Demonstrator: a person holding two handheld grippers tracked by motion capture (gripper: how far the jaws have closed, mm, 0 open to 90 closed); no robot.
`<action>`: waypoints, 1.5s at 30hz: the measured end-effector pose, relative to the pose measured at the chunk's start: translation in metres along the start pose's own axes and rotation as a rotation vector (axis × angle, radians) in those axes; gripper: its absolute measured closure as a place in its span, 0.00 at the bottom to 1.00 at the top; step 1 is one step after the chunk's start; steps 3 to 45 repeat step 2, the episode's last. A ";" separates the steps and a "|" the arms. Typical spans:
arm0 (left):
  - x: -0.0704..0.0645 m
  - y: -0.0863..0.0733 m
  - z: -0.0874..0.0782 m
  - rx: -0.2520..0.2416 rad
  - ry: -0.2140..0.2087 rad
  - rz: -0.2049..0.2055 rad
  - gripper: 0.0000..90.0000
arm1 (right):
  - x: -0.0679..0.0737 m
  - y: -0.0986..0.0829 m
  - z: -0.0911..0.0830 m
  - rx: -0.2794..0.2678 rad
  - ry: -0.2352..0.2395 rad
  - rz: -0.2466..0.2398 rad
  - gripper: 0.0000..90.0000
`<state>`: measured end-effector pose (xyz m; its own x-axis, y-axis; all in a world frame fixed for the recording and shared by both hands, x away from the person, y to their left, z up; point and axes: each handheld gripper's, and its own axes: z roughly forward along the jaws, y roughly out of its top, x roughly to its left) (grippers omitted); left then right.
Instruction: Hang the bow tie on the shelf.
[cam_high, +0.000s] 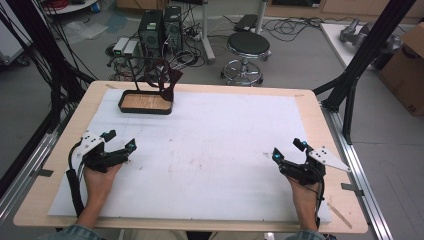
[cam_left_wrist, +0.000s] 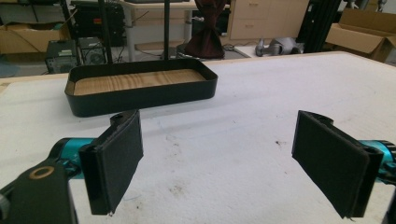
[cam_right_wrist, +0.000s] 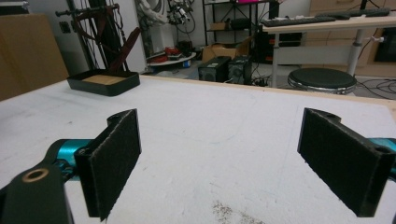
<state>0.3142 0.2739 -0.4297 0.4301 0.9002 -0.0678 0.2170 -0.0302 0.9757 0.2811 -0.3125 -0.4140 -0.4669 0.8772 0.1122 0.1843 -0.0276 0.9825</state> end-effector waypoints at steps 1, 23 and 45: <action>0.000 0.000 0.000 0.002 0.001 0.002 0.18 | 0.000 0.000 0.000 0.000 0.000 0.000 0.14; 0.000 0.000 0.000 0.001 0.002 0.000 0.18 | 0.000 0.000 0.000 -0.006 -0.002 0.002 0.14; 0.000 0.000 0.000 0.001 0.002 0.000 0.18 | 0.000 0.000 0.000 -0.006 -0.002 0.002 0.14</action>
